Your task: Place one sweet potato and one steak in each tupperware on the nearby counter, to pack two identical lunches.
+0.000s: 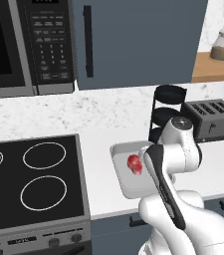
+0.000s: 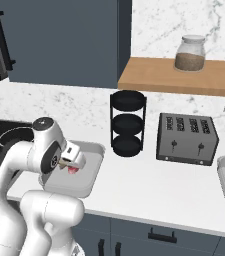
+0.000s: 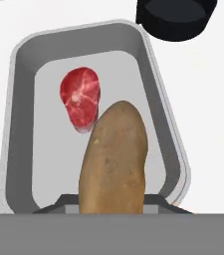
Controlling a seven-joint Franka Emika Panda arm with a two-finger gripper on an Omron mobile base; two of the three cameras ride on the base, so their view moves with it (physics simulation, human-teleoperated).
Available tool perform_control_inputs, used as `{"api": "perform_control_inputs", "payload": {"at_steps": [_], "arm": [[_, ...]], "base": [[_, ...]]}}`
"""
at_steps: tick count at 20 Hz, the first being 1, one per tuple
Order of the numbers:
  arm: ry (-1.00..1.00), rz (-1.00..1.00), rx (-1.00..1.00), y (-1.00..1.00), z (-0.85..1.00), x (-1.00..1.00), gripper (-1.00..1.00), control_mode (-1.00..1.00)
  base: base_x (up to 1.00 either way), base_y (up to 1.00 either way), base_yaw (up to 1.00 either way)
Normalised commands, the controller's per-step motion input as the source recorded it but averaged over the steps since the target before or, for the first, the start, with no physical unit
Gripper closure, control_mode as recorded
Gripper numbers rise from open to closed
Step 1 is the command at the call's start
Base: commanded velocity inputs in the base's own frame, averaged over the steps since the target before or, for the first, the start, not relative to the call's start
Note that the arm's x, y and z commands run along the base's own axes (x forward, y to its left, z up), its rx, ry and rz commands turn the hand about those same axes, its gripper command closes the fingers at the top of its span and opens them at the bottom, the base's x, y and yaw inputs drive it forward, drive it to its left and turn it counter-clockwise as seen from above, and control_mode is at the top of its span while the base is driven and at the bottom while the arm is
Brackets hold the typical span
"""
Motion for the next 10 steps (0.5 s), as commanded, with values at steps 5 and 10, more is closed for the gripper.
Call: {"api": "perform_control_inputs", "payload": {"at_steps": [5,10], "arm": [[0.16,-0.1,-0.07,-0.14,-0.7,0.71,1.0,-1.0],[0.11,-0.02,0.0,-0.23,-0.43,0.42,1.0,-1.0]], "base": [[0.0,0.0,0.0],[0.0,0.0,0.0]]}}
